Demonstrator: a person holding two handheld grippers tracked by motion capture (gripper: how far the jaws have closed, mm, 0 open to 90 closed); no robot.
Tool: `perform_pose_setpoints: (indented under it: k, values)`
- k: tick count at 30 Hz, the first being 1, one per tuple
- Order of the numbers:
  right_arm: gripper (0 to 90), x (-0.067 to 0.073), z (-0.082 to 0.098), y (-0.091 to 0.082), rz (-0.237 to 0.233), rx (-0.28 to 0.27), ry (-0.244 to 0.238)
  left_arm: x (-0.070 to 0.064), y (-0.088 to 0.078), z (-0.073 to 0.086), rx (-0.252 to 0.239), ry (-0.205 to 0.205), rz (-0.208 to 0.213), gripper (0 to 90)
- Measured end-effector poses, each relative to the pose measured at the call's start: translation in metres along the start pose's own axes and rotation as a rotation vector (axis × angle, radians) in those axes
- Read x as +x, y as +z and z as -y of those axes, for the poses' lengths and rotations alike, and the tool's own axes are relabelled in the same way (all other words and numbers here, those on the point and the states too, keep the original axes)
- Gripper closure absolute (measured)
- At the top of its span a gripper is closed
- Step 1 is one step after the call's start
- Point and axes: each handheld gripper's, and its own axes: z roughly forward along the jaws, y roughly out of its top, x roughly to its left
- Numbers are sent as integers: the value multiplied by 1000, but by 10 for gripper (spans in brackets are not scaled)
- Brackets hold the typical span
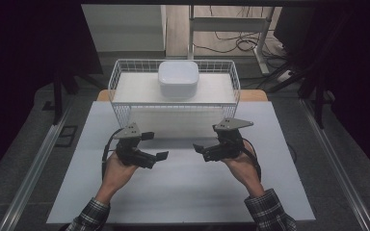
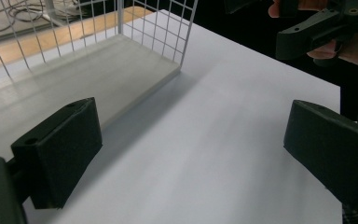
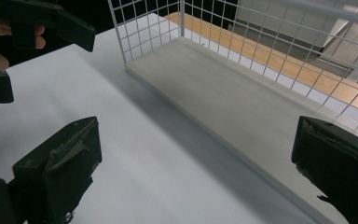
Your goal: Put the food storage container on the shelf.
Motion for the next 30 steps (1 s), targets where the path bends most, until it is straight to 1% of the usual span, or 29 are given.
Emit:
perform_pose_setpoints:
  k: [1, 2, 3, 7, 9, 11, 16, 20, 25, 30]
  values:
    - [11, 1, 2, 0, -1, 1, -1, 0, 2, 3, 13, -8, 7, 45]
    - [11, 1, 4, 1, -6, 5, 0, 0, 3, 5, 29, -7, 2, 44]
    - [11, 2, 6, 1, -10, 8, 1, 0, 3, 8, 33, -3, -8, 43]
    - [11, 4, 13, 0, -18, 14, 2, -2, 5, 13, 41, -9, 0, 44]
    - [9, 7, 19, -1, -20, 18, -4, -4, 4, 19, 48, -6, -10, 45]
    - [6, 8, 23, -3, -20, 19, -9, -6, 2, 23, 45, -8, -16, 45]
    - [0, 11, 34, -4, -22, 15, -2, -9, 1, 33, 52, -13, -28, 46]
    - [0, 12, 41, -1, -27, 34, 9, -11, 3, 39, 70, -4, -40, 47]
    - [0, 13, 48, 0, -21, 52, 6, -14, 5, 46, 85, 5, -44, 46]
    - [0, 16, 54, -1, -14, 69, -3, -16, 2, 51, 95, 3, -50, 43]
